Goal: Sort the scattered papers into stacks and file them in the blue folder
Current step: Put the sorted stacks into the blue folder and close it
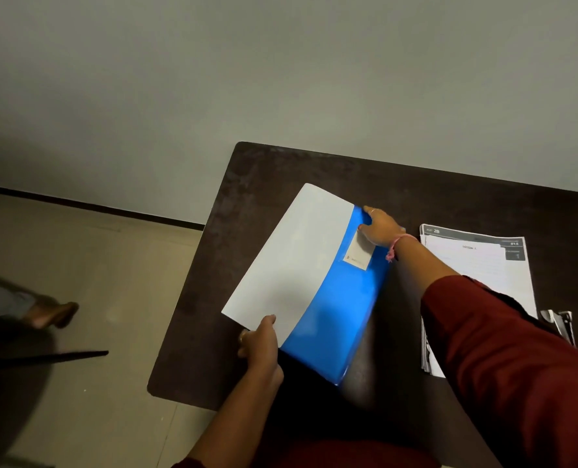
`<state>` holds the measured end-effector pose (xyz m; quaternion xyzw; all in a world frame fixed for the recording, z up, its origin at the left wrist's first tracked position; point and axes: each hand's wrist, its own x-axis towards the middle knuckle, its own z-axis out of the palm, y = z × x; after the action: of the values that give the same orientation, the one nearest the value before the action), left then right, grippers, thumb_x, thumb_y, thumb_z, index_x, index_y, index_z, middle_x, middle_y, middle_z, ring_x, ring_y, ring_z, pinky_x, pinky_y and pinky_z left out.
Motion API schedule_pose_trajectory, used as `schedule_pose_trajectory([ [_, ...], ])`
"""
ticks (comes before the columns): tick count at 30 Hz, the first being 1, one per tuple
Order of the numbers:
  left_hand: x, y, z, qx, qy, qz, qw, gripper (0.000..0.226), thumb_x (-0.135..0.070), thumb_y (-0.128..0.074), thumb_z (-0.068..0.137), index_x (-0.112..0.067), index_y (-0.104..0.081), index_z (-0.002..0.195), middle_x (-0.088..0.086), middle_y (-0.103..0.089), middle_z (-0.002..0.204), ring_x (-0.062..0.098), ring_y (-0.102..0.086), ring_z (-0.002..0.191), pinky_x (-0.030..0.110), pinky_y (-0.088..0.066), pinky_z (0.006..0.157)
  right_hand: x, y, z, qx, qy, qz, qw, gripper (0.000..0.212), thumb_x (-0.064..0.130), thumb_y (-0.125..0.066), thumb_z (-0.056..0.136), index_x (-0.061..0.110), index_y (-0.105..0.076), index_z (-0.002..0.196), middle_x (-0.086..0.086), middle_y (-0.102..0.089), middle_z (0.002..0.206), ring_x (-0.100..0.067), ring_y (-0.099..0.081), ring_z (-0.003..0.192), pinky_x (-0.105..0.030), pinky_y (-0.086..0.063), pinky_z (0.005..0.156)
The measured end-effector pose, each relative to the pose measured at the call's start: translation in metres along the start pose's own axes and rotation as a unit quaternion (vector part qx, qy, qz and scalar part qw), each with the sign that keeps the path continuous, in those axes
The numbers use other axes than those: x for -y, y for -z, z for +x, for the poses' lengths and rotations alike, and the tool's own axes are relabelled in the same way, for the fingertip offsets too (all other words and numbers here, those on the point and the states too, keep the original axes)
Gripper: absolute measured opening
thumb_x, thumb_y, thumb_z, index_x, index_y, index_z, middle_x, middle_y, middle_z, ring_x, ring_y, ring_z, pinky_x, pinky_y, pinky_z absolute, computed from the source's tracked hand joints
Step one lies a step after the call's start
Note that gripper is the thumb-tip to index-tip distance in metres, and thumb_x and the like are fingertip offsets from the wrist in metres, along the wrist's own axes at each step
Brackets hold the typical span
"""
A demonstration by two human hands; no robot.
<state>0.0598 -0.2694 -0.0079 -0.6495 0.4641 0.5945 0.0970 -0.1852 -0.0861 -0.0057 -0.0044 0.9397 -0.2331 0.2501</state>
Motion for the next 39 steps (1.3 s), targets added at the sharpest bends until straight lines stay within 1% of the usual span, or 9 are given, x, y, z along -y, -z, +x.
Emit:
schedule_pose_trajectory([
  [9, -0.015, 0.013, 0.009, -0.043, -0.019, -0.024, 0.999, 0.06, -0.019, -0.064, 0.086, -0.01, -0.037, 0.139, 0.02, -0.034, 0.139, 0.038, -0.051, 0.114, 0.048, -0.05, 0.092, -0.011, -0.004, 0.0, -0.005, -0.019, 0.052, 0.998, 0.067, 0.046, -0.064, 0.085, 0.012, -0.044, 0.139, -0.011, -0.045, 0.139, -0.028, -0.052, 0.118, -0.045, -0.04, 0.106],
  [13, -0.027, 0.022, 0.012, -0.07, -0.06, -0.025, 0.995, 0.057, -0.015, -0.059, 0.089, -0.011, -0.037, 0.142, 0.018, -0.026, 0.145, 0.038, -0.043, 0.122, 0.046, -0.047, 0.096, -0.009, 0.004, -0.018, 0.005, -0.009, 0.119, 0.993, 0.036, 0.036, -0.059, 0.092, 0.008, -0.06, 0.115, -0.011, -0.062, 0.115, -0.022, -0.061, 0.097, -0.028, -0.048, 0.081],
  [17, -0.041, 0.026, 0.015, -0.075, -0.114, -0.029, 0.99, 0.046, -0.017, -0.054, 0.092, -0.012, -0.044, 0.137, 0.014, -0.029, 0.139, 0.033, -0.044, 0.117, 0.039, -0.049, 0.09, -0.007, 0.015, -0.044, 0.03, -0.028, 0.245, 0.969, 0.015, 0.03, -0.06, 0.092, 0.017, -0.054, 0.097, -0.009, -0.063, 0.102, -0.022, -0.065, 0.09, -0.026, -0.053, 0.076],
  [22, -0.055, 0.028, 0.022, -0.041, -0.172, -0.05, 0.983, 0.01, -0.008, -0.048, 0.09, -0.007, -0.057, 0.095, 0.016, -0.05, 0.125, 0.026, -0.054, 0.094, 0.026, -0.043, 0.06, -0.025, 0.007, -0.074, 0.042, -0.063, 0.376, 0.924, 0.027, 0.017, -0.06, 0.093, 0.015, -0.051, 0.118, -0.01, -0.066, 0.108, -0.022, -0.067, 0.084, -0.03, -0.056, 0.069],
  [24, -0.058, 0.026, 0.023, -0.014, -0.179, -0.059, 0.982, 0.022, -0.007, -0.049, 0.09, -0.001, -0.057, 0.109, 0.018, -0.057, 0.123, 0.021, -0.056, 0.087, 0.028, -0.043, 0.061, -0.037, -0.001, -0.088, 0.02, -0.069, 0.428, 0.901, 0.022, 0.013, -0.057, 0.095, 0.014, -0.051, 0.116, -0.01, -0.065, 0.105, -0.021, -0.066, 0.081, -0.03, -0.056, 0.066],
  [26, -0.057, 0.023, 0.023, 0.002, -0.181, -0.05, 0.982, 0.043, -0.012, -0.051, 0.091, -0.002, -0.047, 0.133, 0.015, -0.053, 0.132, 0.025, -0.057, 0.102, 0.033, -0.046, 0.075, -0.05, -0.011, -0.1, -0.013, -0.073, 0.477, 0.876, 0.021, 0.009, -0.055, 0.095, 0.014, -0.05, 0.115, -0.008, -0.064, 0.104, -0.019, -0.064, 0.083, -0.029, -0.056, 0.068],
  [29, -0.05, 0.012, 0.02, 0.004, -0.201, -0.014, 0.979, 0.052, -0.014, -0.055, 0.091, 0.001, -0.041, 0.138, 0.021, -0.044, 0.142, 0.037, -0.046, 0.126, 0.044, -0.041, 0.1, -0.069, -0.03, -0.115, -0.058, -0.078, 0.527, 0.845, 0.019, 0.005, -0.056, 0.094, 0.016, -0.055, 0.11, -0.01, -0.063, 0.114, -0.025, -0.061, 0.1, -0.035, -0.053, 0.085],
  [32, -0.037, 0.002, 0.012, 0.003, -0.207, 0.008, 0.978, 0.054, -0.015, -0.059, 0.089, -0.005, -0.044, 0.14, 0.017, -0.04, 0.145, 0.034, -0.043, 0.128, 0.038, -0.038, 0.101, -0.076, -0.046, -0.131, -0.109, -0.1, 0.566, 0.811, 0.018, 0.002, -0.055, 0.093, 0.02, -0.056, 0.096, -0.009, -0.062, 0.111, -0.024, -0.056, 0.104, -0.034, -0.05, 0.089],
  [39, 0.01, -0.029, -0.026, 0.043, -0.163, 0.052, 0.984, 0.076, -0.02, -0.068, 0.083, -0.002, -0.026, 0.144, 0.026, -0.024, 0.145, 0.039, -0.039, 0.126, 0.039, -0.038, 0.102, -0.076, -0.075, -0.167, -0.154, -0.157, 0.649, 0.728, 0.025, -0.001, -0.051, 0.094, 0.013, -0.054, 0.114, -0.012, -0.064, 0.11, -0.026, -0.061, 0.095, -0.043, -0.054, 0.088],
])
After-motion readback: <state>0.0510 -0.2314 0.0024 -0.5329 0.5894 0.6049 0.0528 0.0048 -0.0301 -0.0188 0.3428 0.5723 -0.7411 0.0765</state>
